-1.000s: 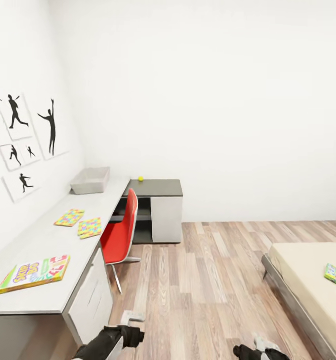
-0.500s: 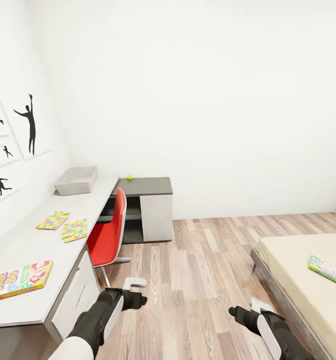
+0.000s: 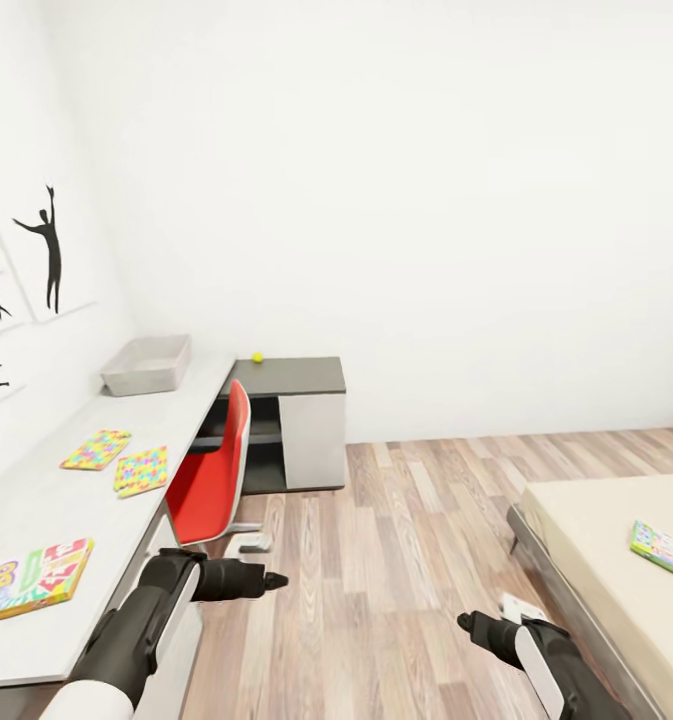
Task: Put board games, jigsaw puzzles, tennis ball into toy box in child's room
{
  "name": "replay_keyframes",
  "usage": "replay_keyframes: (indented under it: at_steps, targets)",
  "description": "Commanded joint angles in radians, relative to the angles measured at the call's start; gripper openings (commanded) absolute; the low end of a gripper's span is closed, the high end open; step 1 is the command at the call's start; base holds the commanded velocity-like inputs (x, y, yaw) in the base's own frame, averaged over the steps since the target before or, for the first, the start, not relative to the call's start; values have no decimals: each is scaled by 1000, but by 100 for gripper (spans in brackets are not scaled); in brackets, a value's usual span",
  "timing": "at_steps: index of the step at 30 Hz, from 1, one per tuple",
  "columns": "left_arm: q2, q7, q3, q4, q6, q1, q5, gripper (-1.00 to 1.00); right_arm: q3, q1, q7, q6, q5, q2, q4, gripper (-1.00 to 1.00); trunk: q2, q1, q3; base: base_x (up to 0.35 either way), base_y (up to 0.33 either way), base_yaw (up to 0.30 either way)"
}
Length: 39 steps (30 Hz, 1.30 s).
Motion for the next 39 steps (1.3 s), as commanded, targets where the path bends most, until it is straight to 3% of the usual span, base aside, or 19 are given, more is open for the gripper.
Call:
replay_keyframes:
  at_steps: [1, 16, 39]
  targets:
    - [0, -9, -1, -1, 4, -1, -6, 100, -1, -1, -4, 5, -9, 0, -1, 100, -2, 1, -2, 311, 0, 0]
    - [3, -20, 0, -3, 5, 0, -11, 100, 3, -1, -4, 10, -11, 0, 4, 100, -2, 1, -19, 321, -3, -3]
    - [3, -18, 6, -3, 5, 0, -12, 100, 7, -1, -4, 9, 0, 2, 0, 100, -2, 1, -41, 322, -94, -22]
